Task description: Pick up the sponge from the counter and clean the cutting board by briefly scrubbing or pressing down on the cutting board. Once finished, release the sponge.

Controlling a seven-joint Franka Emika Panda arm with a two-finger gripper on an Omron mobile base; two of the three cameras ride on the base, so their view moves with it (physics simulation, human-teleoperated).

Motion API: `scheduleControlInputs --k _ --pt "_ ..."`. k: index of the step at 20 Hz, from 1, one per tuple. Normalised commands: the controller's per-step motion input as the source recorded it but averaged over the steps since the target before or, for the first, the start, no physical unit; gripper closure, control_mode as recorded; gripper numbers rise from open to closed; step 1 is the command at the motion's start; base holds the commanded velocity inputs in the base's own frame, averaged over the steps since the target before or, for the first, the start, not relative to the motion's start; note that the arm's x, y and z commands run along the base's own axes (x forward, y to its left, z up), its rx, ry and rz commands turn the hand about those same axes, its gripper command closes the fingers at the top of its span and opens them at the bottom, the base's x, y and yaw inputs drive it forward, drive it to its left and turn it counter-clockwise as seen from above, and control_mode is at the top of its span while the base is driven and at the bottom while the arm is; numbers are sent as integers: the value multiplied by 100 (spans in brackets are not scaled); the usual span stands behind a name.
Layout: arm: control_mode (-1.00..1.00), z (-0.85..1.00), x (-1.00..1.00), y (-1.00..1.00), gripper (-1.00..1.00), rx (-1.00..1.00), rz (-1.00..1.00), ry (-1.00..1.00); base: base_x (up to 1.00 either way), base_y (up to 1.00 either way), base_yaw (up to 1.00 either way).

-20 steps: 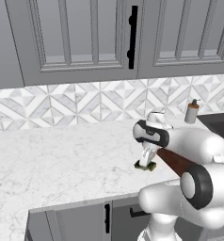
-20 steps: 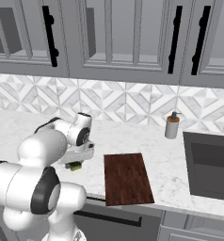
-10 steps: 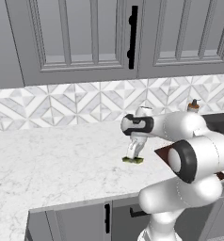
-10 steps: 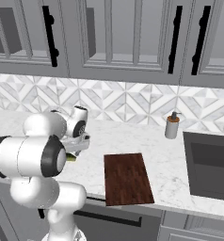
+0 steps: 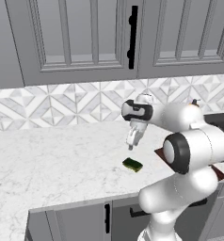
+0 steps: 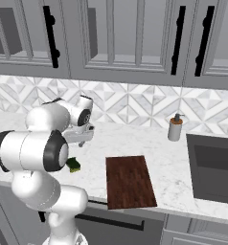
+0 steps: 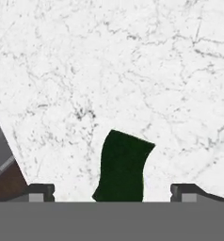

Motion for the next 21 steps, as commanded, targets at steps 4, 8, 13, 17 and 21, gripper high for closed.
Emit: scheduleControlInputs --k 4,8,13,17,21 --pt "-100 73 -10 -19 -100 -2 0 0 0 0 0" --pt "-100 71 -65 -42 -100 1 -1 0 0 0 0" --pt "-100 48 -100 -55 -100 5 -8 -17 0 0 0" --pt "-100 50 -100 -35 -100 0 -14 -30 0 0 0" --pt "-100 64 -96 -16 -100 3 -16 -32 0 0 0"
